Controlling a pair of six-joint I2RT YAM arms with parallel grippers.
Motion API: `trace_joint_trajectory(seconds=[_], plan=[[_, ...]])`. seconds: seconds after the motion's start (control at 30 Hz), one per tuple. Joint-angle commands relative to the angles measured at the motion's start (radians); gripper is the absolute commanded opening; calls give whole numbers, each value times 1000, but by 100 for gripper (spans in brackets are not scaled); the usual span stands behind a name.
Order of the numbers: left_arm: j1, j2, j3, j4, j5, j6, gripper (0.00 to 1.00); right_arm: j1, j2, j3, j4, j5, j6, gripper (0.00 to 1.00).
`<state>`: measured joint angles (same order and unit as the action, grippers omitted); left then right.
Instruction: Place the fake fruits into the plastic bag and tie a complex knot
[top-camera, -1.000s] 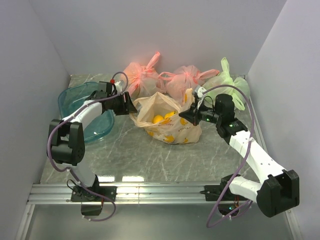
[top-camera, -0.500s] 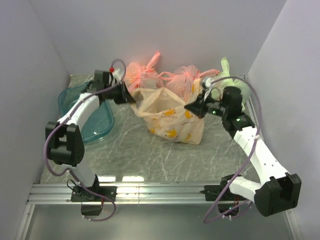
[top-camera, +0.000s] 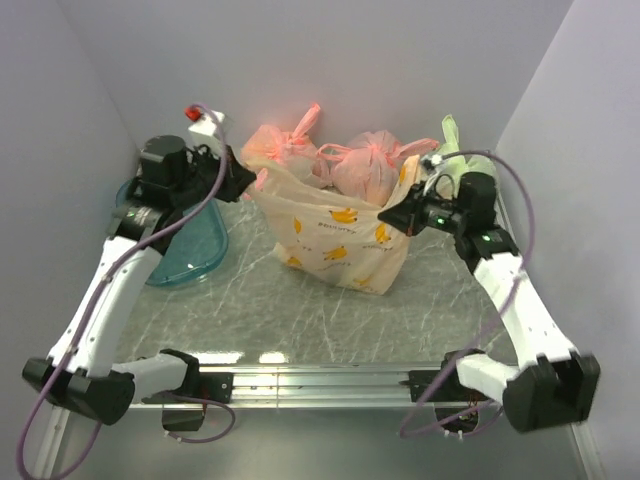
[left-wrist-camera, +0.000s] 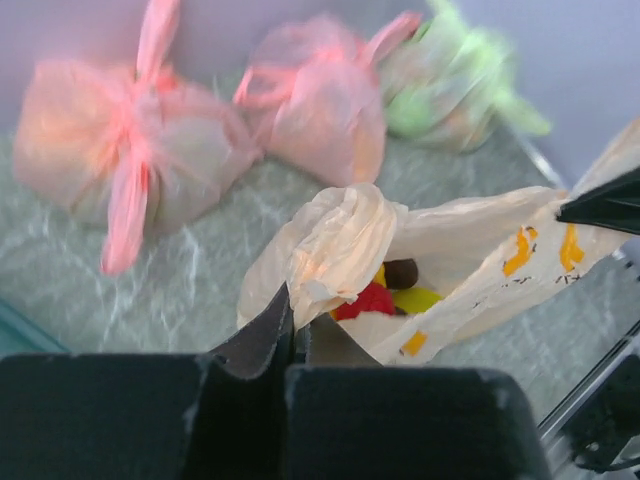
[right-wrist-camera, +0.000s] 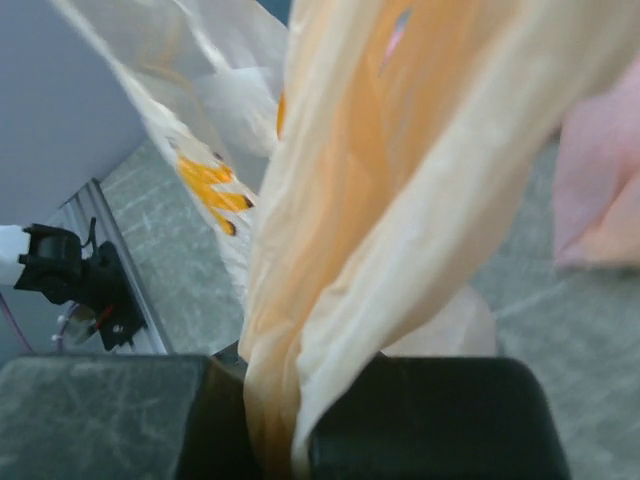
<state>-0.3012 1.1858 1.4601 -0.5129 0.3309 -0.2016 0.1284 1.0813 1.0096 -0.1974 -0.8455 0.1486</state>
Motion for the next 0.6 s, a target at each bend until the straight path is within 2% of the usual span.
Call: trace_joint_trajectory(seconds=[0.0,0.13,0.37,0.5,0.57], plan=[[-25,66,-116,-38,-98,59,0,-16,115,-89,33,97,32,0],[-58,74,-141,-44,-154,31,0,-56,264,-59,30,105,60,0],[-78,48,-139,19,-248,2,0,-65,279,14,-17,121,48,0],[-101,38,-171,39,-329,39,0,-64,368,40,-161,167,-3,0],[-101,37,-193,40,-381,47,0,-65,443,27,-181,178,-23,0]])
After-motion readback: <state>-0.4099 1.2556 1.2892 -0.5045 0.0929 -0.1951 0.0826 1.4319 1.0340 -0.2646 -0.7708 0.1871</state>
